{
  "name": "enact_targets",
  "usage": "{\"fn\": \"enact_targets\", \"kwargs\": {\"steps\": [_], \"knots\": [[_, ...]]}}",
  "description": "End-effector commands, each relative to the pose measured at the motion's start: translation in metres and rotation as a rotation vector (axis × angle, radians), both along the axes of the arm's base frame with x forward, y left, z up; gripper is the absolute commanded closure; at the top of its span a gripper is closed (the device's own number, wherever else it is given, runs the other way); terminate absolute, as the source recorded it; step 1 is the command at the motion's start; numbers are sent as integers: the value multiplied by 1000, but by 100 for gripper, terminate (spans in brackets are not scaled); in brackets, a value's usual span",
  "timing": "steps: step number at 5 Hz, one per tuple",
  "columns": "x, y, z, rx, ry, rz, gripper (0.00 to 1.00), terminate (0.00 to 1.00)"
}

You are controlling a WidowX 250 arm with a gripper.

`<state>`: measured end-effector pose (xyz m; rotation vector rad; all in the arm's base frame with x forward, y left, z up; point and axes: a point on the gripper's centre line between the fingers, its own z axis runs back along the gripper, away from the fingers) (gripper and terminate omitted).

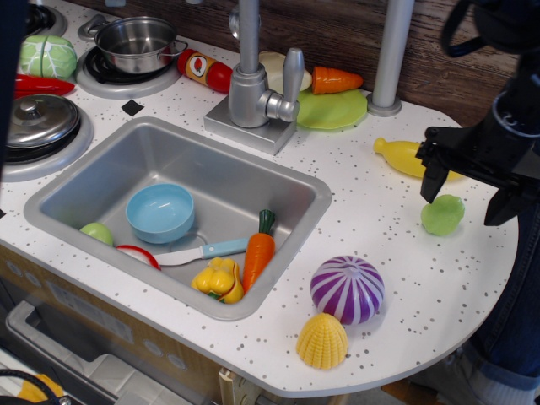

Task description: Put broccoli in bowl

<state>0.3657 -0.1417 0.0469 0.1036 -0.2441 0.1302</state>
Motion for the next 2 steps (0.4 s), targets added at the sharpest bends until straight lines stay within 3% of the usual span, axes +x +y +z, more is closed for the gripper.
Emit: {"fn": "enact_targets", "kwargs": {"steps": [1,2], "knots": [[9,12,-1,-61,-53,-39,0,0],[13,19,-15,-80,-82,-24,0,0]]}}
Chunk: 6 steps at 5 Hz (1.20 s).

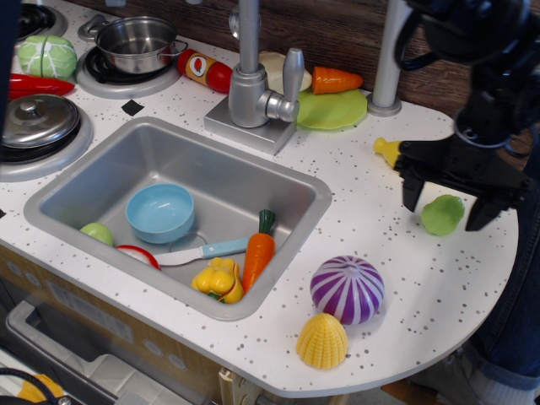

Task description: Put broccoli in bowl

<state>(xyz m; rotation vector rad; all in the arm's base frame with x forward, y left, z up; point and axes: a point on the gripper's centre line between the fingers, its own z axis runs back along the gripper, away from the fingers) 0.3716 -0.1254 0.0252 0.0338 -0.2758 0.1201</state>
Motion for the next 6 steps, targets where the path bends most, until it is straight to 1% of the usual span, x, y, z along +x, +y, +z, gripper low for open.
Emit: {"fn": "enact_targets", "kwargs": {"steps": [1,2,3,4,5,6], "knots": [[8,4,-1,-27,-48,15,0,0],[9,0,-7,-51,-47,34,100,0],[9,-4,-1,-31,-35,47,100,0],[3,11,20,30,-4,75,100,0],[-6,52,42,154,54,100,100,0],[-16,99,53,224,90,119,100,0]]}}
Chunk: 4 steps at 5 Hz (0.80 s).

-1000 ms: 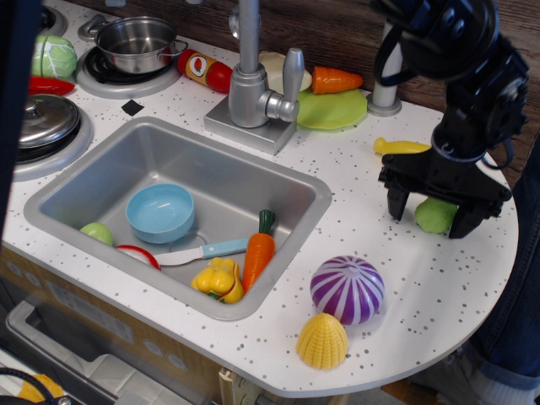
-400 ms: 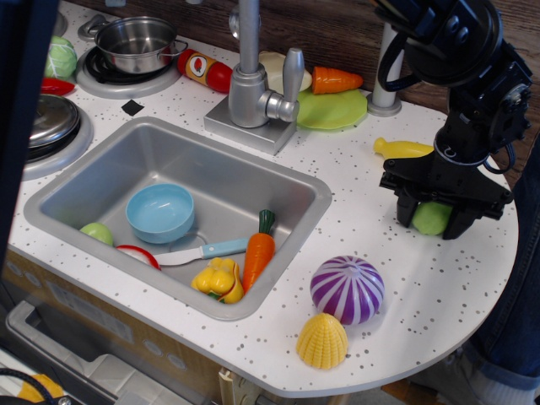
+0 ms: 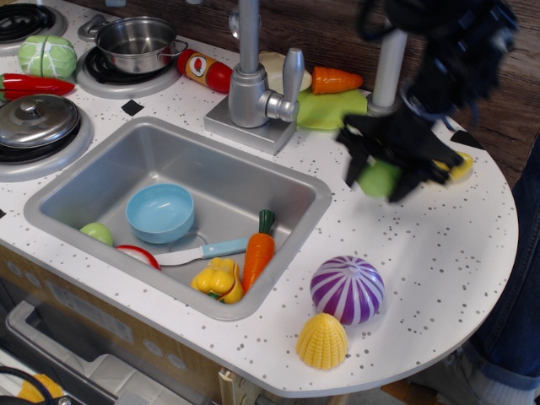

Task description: Put broccoli in bowl

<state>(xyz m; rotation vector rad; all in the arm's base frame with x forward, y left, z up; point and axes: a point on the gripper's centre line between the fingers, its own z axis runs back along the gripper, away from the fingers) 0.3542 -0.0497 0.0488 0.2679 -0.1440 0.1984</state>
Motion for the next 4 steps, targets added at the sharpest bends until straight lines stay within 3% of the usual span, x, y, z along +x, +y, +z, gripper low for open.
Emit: {"fn": "enact_targets", "kwargs": {"steps": [1,2,3,4], "knots": [[-8,72,37,45,3,-30,100,0],[-17,118,41,86,48,-57,100,0],[-35,162,32,85,59,-91,100,0],[-49,193,13,-4,57,-130,100,0]]}}
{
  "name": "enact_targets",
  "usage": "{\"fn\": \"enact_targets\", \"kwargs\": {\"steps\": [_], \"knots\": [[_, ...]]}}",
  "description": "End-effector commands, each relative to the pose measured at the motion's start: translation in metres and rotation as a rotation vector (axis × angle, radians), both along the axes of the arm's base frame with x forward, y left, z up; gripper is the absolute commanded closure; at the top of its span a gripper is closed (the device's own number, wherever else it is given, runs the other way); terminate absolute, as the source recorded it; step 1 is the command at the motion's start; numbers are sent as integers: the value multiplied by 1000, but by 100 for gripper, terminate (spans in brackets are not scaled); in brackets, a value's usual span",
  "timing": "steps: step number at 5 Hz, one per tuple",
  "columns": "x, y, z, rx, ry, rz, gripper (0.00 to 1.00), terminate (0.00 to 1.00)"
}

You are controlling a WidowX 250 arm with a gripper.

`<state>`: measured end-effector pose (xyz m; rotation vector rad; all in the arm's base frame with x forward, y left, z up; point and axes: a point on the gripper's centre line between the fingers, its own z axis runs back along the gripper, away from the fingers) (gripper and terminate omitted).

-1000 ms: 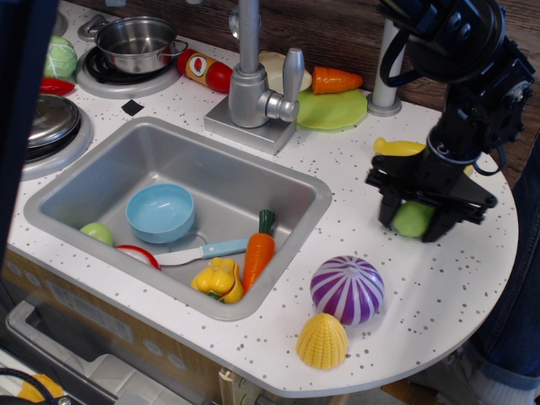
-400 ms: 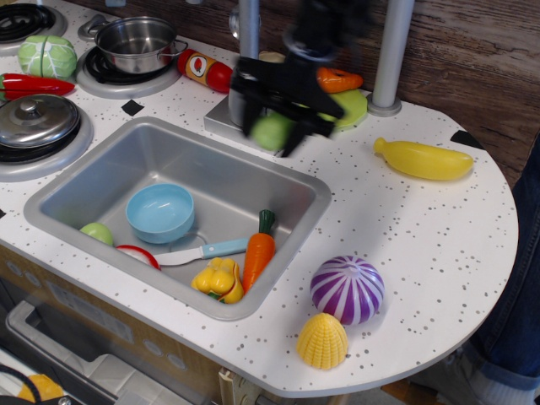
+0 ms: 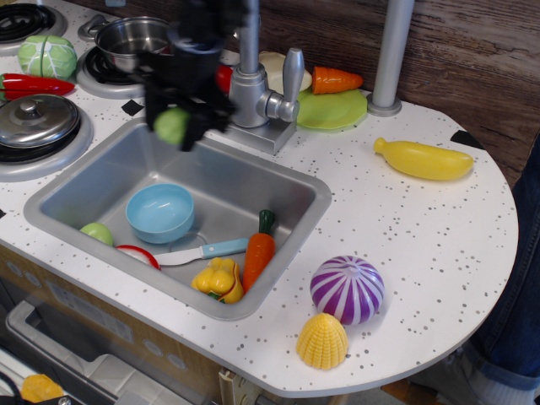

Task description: Put broccoli in bowl

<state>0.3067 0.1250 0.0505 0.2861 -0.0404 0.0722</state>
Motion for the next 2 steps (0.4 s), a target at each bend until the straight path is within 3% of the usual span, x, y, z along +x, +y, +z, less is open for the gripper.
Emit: {"fn": "enact_targets", "kwargs": {"steps": [1,2], "knots": [[-9,29,-8,-52,-113,-80,0,0],[-9,29,-8,-52,-113,-80,0,100]]}}
